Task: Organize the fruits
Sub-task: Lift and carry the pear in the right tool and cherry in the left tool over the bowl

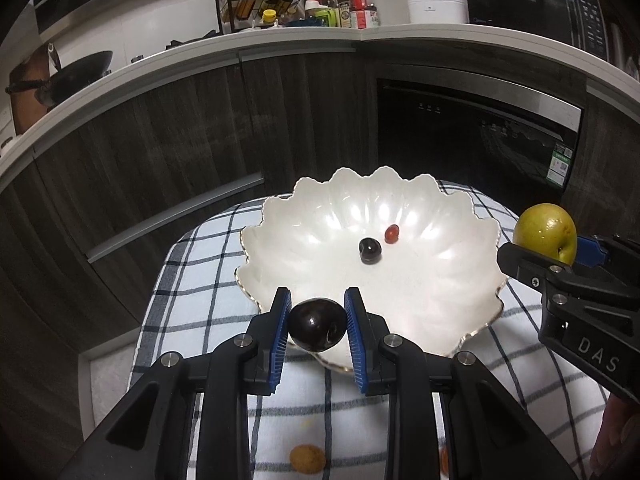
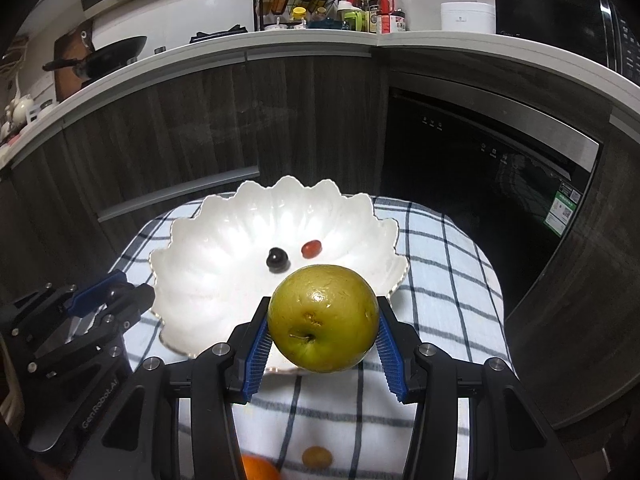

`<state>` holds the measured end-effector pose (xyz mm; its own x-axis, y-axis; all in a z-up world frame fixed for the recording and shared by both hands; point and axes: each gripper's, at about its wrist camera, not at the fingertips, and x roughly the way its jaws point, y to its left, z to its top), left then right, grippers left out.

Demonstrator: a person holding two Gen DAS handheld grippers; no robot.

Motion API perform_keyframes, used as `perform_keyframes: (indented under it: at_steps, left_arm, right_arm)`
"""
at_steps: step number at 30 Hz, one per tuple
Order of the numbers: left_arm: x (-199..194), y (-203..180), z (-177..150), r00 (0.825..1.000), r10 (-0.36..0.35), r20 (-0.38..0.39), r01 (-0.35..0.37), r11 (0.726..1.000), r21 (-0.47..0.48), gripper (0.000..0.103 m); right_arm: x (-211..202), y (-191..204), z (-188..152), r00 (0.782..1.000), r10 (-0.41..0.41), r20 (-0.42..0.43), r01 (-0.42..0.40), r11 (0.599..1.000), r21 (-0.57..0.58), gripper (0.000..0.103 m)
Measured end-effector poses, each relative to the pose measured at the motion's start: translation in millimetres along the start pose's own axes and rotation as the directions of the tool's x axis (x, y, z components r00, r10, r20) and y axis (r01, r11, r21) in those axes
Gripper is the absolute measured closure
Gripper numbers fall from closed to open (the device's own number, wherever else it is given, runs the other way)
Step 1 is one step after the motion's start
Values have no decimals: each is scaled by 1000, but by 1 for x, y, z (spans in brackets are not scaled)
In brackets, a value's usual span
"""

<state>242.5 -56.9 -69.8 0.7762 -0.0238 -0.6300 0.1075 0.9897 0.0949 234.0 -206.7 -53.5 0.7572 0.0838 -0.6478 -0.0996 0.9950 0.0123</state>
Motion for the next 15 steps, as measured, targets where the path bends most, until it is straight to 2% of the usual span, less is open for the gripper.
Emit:
perform_keyframes:
  at_steps: [15]
  left_arm:
    - [32, 10, 14, 1000, 1, -17, -2, 999, -45, 75]
  right_arm:
    - [26, -1, 12, 1000, -5, -27, 6, 999, 35, 53]
